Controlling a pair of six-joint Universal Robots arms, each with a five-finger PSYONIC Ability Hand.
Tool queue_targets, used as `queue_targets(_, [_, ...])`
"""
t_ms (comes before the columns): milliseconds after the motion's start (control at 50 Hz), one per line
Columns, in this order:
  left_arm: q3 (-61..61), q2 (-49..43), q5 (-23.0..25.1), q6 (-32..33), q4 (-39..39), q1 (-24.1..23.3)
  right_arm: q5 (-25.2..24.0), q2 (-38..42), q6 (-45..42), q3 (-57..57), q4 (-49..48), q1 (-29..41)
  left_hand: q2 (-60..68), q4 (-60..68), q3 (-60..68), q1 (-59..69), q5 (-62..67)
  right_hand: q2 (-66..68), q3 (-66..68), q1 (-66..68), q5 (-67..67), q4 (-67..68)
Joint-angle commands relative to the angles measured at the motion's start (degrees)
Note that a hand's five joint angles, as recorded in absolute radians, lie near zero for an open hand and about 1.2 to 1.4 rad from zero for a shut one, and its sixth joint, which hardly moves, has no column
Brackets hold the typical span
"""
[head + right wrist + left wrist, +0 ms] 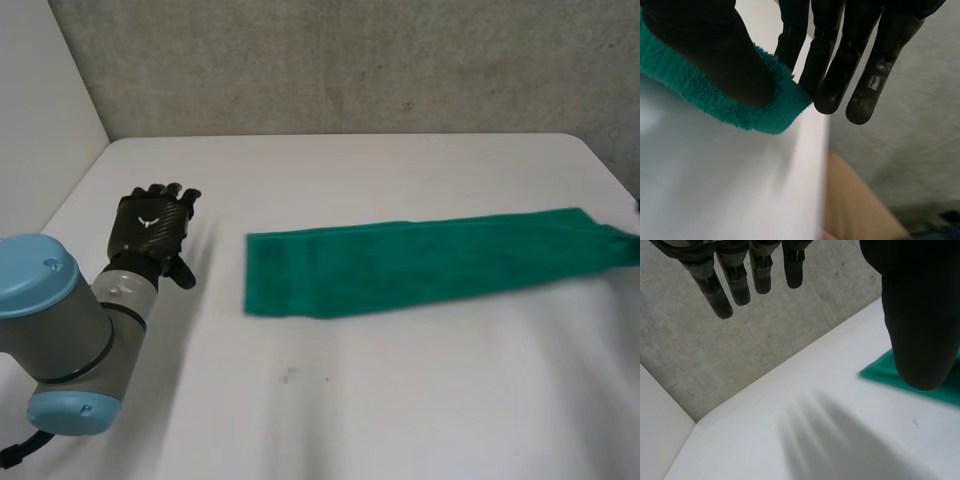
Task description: Fold the towel.
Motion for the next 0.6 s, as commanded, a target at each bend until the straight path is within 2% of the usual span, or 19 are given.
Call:
queue_targets(20, [-0.3,1.3,-0.1,0.0,0.0,0.1,-1.5,-2.4,-5.5,-2.2,-0.1,1.0,-1.5,-1.7,-2.0,-1.1,-2.5,12.6,12.4,25.1,13.9,11.8])
queue_targets(80, [-0.6,1.8,-0.1,0.0,0.0,0.0,-4.8,-4.4,-1.6,-2.6,-0.9,7.1,-1.5,-1.7,-2.0,-1.1,-2.5,12.6,12.4,25.1,13.9,11.8])
queue_targets(120, [-0.9,2.1,-0.1,0.0,0.0,0.0,-5.7,-4.7,-0.8,-2.8,-1.3,8.7,-1.5,-1.7,-2.0,-1.1,-2.5,12.6,12.4,25.1,13.9,11.8])
queue_targets(140, [-0.9,2.1,-0.1,0.0,0.0,0.0,-8.1,-5.7,0.3,-3.0,-2.3,13.6,-1.5,-1.7,-2.0,-1.1,-2.5,12.6,12.4,25.1,13.9,11.8])
queue_targets(200, [-1.0,2.8,-0.3,0.0,0.0,0.0,-9.5,-6.0,0.3,-3.4,-3.1,17.6,-1.5,-1.7,-2.0,-1.1,-2.5,12.6,12.4,25.1,13.9,11.8])
queue_targets(220, [-1.1,3.2,-0.3,0.0,0.0,0.0,-11.1,-6.1,0.3,-4.1,-3.9,23.5,-1.5,-1.7,-2.0,-1.1,-2.5,12.6,12.4,25.1,13.9,11.8])
queue_targets(240, [-1.1,3.4,-0.3,0.0,0.0,0.0,-11.1,-6.1,0.3,-4.1,-3.9,23.6,-1.5,-1.7,-2.0,-1.1,-2.5,12.6,12.4,25.1,13.9,11.8])
queue_targets(280, [-1.2,3.6,-0.3,0.0,-0.1,0.0,-12.5,-5.6,0.3,-4.7,-4.7,29.1,-1.5,-1.7,-2.0,-1.1,-2.5,12.6,12.4,25.1,13.9,11.8])
queue_targets(360, [-1.7,4.4,-0.3,0.0,-0.1,0.0,-16.6,-2.6,-0.1,-5.1,-6.3,39.3,-1.5,-1.7,-2.0,-1.1,-2.5,12.6,12.4,25.1,13.9,11.8])
queue_targets(480, [-1.8,4.4,-0.3,0.0,0.0,-0.7,-20.3,2.4,-2.5,-5.2,-6.6,45.0,-1.5,-1.7,-2.0,-1.1,-2.5,12.6,12.4,25.1,13.9,11.8])
queue_targets(540, [-1.6,4.3,-0.3,0.0,0.0,-0.9,-20.8,7.5,-8.3,-5.2,-5.5,48.6,-1.5,-1.7,-2.0,-1.1,-2.5,12.6,12.4,25.1,13.9,11.8])
queue_targets(560, [-1.5,4.3,-0.3,0.1,0.0,-1.1,-20.7,7.7,-9.2,-5.2,-5.3,48.8,-1.5,-1.7,-2.0,-1.1,-2.5,5.6,5.5,18.1,6.9,4.9])
queue_targets(600, [-1.1,4.2,-0.3,0.1,0.1,-2.1,-20.3,8.0,-10.8,-5.3,-4.8,48.9,-1.5,-1.7,-2.0,-1.1,-2.5,-17.5,-17.7,-5.0,-16.2,-18.3])
